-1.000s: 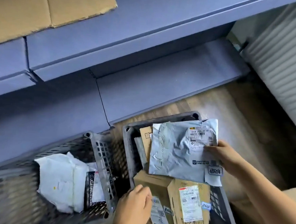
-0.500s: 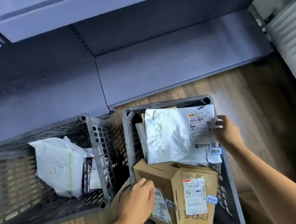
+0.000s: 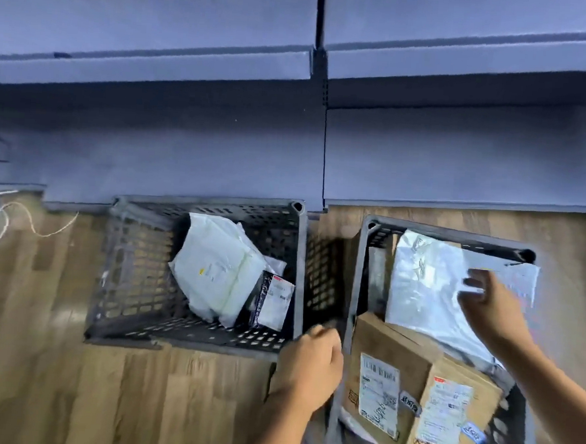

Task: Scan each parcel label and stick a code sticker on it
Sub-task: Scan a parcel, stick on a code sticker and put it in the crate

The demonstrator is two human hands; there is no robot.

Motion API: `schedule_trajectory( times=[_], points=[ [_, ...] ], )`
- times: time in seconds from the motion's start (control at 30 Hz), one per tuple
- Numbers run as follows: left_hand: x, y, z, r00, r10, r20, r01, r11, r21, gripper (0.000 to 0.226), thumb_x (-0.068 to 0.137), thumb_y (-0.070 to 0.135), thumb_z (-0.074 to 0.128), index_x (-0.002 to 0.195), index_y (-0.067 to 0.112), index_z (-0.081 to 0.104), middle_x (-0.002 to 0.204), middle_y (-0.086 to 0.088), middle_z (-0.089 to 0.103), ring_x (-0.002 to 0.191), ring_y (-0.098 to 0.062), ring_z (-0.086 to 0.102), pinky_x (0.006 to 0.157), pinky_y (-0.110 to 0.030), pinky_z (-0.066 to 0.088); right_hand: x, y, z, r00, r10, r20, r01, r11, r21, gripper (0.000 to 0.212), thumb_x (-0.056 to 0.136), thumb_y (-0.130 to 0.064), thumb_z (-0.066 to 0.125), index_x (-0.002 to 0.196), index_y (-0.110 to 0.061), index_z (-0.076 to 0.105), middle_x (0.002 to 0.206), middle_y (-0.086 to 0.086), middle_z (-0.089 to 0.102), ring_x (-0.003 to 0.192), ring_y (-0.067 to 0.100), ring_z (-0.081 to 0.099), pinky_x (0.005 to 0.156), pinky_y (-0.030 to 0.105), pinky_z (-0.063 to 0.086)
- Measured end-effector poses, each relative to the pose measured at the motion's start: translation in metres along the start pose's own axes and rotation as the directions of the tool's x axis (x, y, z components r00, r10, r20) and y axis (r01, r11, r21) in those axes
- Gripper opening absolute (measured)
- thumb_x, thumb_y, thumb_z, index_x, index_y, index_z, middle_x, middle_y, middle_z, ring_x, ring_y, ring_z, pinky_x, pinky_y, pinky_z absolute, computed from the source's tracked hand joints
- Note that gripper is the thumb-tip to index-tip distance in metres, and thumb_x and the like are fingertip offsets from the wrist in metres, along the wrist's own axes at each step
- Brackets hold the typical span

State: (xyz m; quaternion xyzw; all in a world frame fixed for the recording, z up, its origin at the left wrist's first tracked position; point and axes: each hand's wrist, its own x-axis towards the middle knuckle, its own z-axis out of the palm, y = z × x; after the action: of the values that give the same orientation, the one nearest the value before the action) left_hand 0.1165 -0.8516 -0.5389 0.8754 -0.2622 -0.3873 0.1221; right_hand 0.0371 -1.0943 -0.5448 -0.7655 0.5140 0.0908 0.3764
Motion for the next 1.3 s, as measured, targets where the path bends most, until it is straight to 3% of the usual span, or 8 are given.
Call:
schedule_trajectory(
  times=[0.1,0.2,0.37,0.5,0.77,0.97,1.13,1.3],
  points=[
    [-0.019,-0.043,-0.016,0.993,-0.117,0.013,0.118,0.992,-0.053,0.024,0.089,0.029,0.032,0.088,0.022,0.054,0.094,0.004,0.057,0.083,-0.021,0.061,0.072,-0.036,0.050,-0.015,-0.046,0.036,0.995,-0.076,0.058,0.074,0.997,0.036,0.036,0.085,0.007,0.052,0.121,-0.001,0.052,0.120,0.018,0.061,0.091,0.032,0.064,0.079,0.036,0.046],
    [-0.023,-0.084,-0.036,0.976,-0.219,0.022,0.218,0.976,0.015,0.022,0.094,0.028,0.035,0.096,0.022,0.056,0.099,0.005,0.058,0.091,-0.020,0.061,0.073,-0.031,0.047,-0.029,-0.090,0.078,0.983,-0.125,0.132,0.113,0.989,0.092,0.033,0.086,0.008,0.051,0.118,-0.001,0.054,0.114,0.012,0.061,0.091,0.028,0.061,0.075,0.032,0.044],
    [0.002,-0.148,-0.068,0.944,-0.327,-0.055,0.321,0.943,-0.091,0.019,0.094,0.023,0.041,0.101,0.025,0.059,0.100,0.005,0.065,0.095,-0.019,0.062,0.073,-0.028,0.044,-0.041,-0.150,0.170,0.936,-0.229,0.268,0.219,0.973,0.067,0.031,0.089,0.000,0.052,0.119,-0.006,0.055,0.107,0.005,0.063,0.093,0.017,0.057,0.073,0.020,0.040],
    [0.022,-0.174,-0.087,0.949,-0.294,-0.113,0.281,0.953,-0.111,0.019,0.094,0.023,0.042,0.099,0.024,0.059,0.102,0.005,0.066,0.090,-0.018,0.064,0.070,-0.028,0.048,-0.046,-0.174,0.228,0.906,-0.210,0.367,0.228,0.974,-0.004,0.034,0.087,-0.001,0.049,0.119,-0.006,0.055,0.117,0.007,0.064,0.106,0.025,0.060,0.085,0.028,0.045],
    [0.058,-0.243,-0.086,0.939,-0.327,-0.106,0.306,0.936,-0.176,0.018,0.094,0.021,0.040,0.098,0.023,0.058,0.099,0.004,0.063,0.087,-0.017,0.061,0.071,-0.029,0.050,-0.028,-0.201,0.317,0.877,-0.151,0.457,0.257,0.949,-0.180,0.040,0.085,-0.006,0.048,0.124,-0.011,0.056,0.124,0.008,0.060,0.111,0.022,0.056,0.088,0.025,0.043],
    [0.080,-0.263,-0.079,0.935,-0.340,-0.098,0.315,0.926,-0.209,0.019,0.094,0.021,0.039,0.099,0.020,0.057,0.101,0.002,0.061,0.087,-0.021,0.060,0.062,-0.027,0.036,-0.020,-0.203,0.362,0.849,-0.168,0.500,0.328,0.911,-0.249,0.036,0.085,-0.009,0.049,0.118,-0.017,0.061,0.126,0.006,0.059,0.112,0.022,0.057,0.096,0.032,0.045],
    [0.089,-0.277,-0.074,0.941,-0.336,-0.044,0.320,0.922,-0.217,0.021,0.093,0.019,0.038,0.100,0.020,0.057,0.100,0.002,0.060,0.086,-0.019,0.058,0.062,-0.027,0.034,-0.002,-0.207,0.381,0.900,-0.158,0.406,0.324,0.866,-0.381,0.024,0.088,-0.013,0.050,0.108,-0.013,0.064,0.134,0.007,0.047,0.122,0.028,0.041,0.098,0.034,0.037],
    [0.089,-0.286,-0.070,0.941,-0.337,0.016,0.332,0.915,-0.228,0.022,0.093,0.020,0.038,0.103,0.019,0.057,0.105,0.000,0.059,0.093,-0.020,0.058,0.069,-0.029,0.041,0.020,-0.208,0.389,0.897,0.030,0.442,0.216,0.841,-0.496,0.034,0.087,-0.023,0.053,0.118,-0.010,0.059,0.150,0.013,0.030,0.135,0.032,0.030,0.108,0.044,0.033]
  ],
)
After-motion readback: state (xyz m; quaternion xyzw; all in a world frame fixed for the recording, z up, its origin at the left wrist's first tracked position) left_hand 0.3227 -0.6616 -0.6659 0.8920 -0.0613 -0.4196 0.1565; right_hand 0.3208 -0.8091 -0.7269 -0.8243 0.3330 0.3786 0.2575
